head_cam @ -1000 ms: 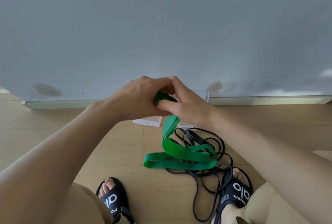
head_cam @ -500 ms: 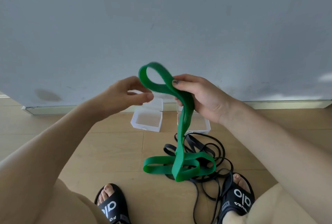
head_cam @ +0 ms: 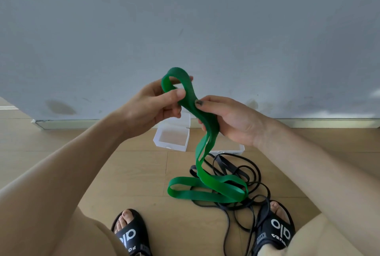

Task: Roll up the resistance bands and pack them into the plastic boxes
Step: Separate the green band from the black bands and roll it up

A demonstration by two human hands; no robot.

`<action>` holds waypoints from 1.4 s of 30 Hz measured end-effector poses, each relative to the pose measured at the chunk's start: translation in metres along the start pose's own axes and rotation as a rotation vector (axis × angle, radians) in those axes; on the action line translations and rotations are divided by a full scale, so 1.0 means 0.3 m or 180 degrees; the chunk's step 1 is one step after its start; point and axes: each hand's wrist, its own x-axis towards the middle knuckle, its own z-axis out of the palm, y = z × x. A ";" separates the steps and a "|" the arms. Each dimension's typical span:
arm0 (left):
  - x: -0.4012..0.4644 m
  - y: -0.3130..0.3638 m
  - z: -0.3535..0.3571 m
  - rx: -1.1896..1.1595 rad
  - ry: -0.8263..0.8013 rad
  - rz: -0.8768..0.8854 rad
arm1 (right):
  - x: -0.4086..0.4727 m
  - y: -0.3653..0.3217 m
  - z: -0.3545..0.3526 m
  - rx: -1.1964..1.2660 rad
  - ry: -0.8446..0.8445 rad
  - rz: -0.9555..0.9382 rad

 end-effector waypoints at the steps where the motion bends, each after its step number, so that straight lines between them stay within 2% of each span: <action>1: -0.001 0.002 0.004 0.0081 -0.0037 -0.0007 | -0.002 0.003 0.002 -0.0030 -0.0078 0.0062; 6: -0.011 0.035 0.020 0.0967 -0.0017 0.0303 | 0.000 0.018 0.012 -0.0095 -0.0134 0.0240; 10: -0.018 0.052 0.033 0.1273 0.0026 0.0423 | -0.002 0.021 0.011 -0.0164 -0.0132 0.0313; 14: -0.019 0.060 0.028 0.1713 0.0345 0.0425 | -0.008 -0.017 0.011 -0.0768 0.0262 0.0179; 16: -0.020 0.053 0.024 0.2259 0.0472 0.0372 | -0.014 -0.061 0.000 -0.0424 0.0612 -0.0151; 18: -0.023 0.043 0.028 0.2932 0.0433 0.0435 | -0.028 -0.098 0.008 0.0011 0.0635 -0.0380; 22: -0.006 0.017 0.052 0.3801 0.0244 0.0652 | -0.040 -0.077 0.081 -0.1111 0.0896 -0.0466; 24: 0.006 0.004 0.062 0.3911 0.0263 0.0786 | -0.034 -0.054 0.092 -0.1192 0.1159 -0.0377; 27: 0.017 -0.023 0.064 0.3914 0.0384 0.1062 | -0.036 -0.052 0.090 -0.1166 0.1234 -0.0222; 33: 0.018 -0.022 0.059 0.4216 0.0305 0.1064 | -0.054 -0.066 0.066 -0.1109 0.1421 -0.0345; 38: 0.010 -0.015 0.070 0.3671 0.0298 0.1259 | -0.052 -0.073 0.042 -0.0807 0.1312 -0.0233; 42: 0.007 -0.014 0.066 0.3555 0.0391 0.1234 | -0.047 -0.072 0.044 -0.0249 0.1096 -0.0119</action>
